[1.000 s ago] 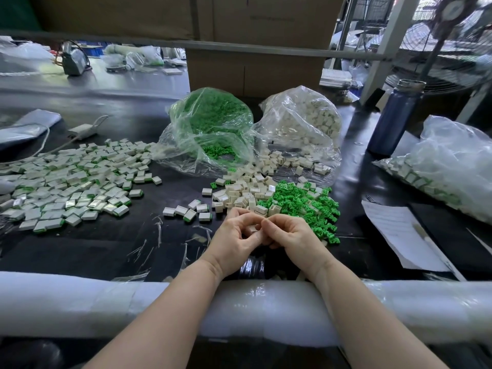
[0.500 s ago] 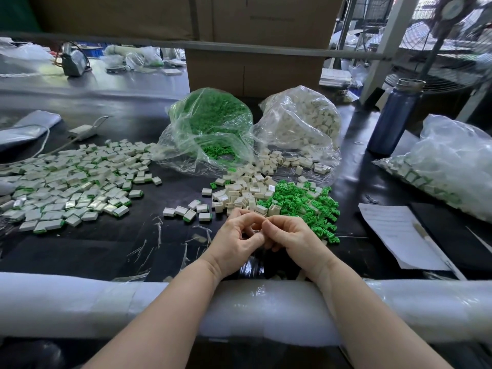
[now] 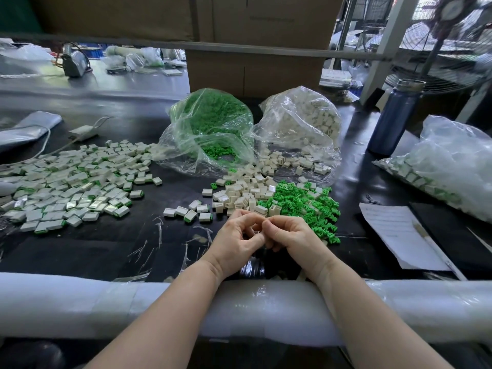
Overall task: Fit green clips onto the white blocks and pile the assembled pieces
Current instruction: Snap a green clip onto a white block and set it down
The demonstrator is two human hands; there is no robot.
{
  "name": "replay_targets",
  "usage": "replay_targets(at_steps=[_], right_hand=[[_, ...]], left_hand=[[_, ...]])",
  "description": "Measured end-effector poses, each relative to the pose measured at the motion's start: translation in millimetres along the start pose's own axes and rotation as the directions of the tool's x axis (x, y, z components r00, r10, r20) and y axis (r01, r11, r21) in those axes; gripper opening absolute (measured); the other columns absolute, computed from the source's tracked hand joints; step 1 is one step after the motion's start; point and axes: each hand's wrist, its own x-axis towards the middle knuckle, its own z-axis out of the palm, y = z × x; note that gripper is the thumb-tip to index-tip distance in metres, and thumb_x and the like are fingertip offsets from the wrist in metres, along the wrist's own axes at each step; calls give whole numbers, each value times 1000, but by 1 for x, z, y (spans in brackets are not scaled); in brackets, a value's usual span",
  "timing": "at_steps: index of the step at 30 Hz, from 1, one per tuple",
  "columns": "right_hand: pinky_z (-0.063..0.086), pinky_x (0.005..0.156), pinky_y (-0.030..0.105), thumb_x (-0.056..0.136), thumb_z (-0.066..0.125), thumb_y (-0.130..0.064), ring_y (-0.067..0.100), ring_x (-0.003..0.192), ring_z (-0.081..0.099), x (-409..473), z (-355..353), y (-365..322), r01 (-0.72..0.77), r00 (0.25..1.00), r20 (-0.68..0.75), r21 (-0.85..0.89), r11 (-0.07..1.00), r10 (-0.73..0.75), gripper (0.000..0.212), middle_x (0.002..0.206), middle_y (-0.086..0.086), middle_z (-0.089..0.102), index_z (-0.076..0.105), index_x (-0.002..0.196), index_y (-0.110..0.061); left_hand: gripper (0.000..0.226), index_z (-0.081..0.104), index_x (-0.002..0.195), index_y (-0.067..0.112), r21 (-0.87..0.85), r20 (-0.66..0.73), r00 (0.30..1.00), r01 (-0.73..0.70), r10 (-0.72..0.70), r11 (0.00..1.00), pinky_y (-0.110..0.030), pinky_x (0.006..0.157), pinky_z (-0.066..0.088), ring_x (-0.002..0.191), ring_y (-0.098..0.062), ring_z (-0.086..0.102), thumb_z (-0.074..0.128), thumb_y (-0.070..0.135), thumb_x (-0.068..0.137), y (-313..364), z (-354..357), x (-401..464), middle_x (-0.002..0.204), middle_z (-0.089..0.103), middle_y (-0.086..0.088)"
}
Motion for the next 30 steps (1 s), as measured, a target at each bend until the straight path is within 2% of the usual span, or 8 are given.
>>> replay_targets(at_steps=[5,10,17,20,23,30], right_hand=[[41,51,13,91,54,-11,3,53,50,0,1,-1,-3,1000,-10,-9,1000,3,19,56,-7,58,68,80,-11],[41,53,15,89,57,-8,6,53,49,0,-1,1,-22,999,-22,23,999,23,15,60,1,58,70,84,-4],[40,50,13,85,59,-3,3,49,48,-1,-2,1,-48,999,-11,107,993,49,12,55,-2,60,71,81,-1],[38,50,15,84,60,-1,4,48,46,-1,-2,1,-62,998,-17,147,987,65,16,54,0,59,72,75,-5],[37,49,15,84,60,0,5,47,45,-1,-1,0,-66,997,-22,159,985,71,19,53,1,58,73,72,-7],[38,45,13,84,59,2,3,44,45,-2,-1,-2,-67,997,-24,164,984,72,18,51,-1,59,72,73,-4]], left_hand=[[12,65,90,15,8,4,1000,4,-4,1000,-7,73,43,75,-12,47,62,4,85,0,1,0,96,45,0],[20,62,84,25,82,39,999,-4,1,997,-12,80,44,78,-11,49,61,5,84,-1,0,0,101,47,-2],[23,58,82,24,140,77,997,-23,13,990,-19,80,43,77,-14,48,58,1,83,-2,2,0,101,45,-2],[9,59,87,18,175,83,997,-19,4,984,-30,87,46,85,-23,53,57,12,81,-3,3,-1,100,46,0],[18,60,91,16,212,80,997,2,-19,977,-39,89,45,91,-24,54,53,22,75,-2,3,-1,102,46,0],[28,60,93,15,234,83,996,21,-42,972,-41,90,45,90,-23,53,49,28,70,-1,3,-2,102,45,0]])
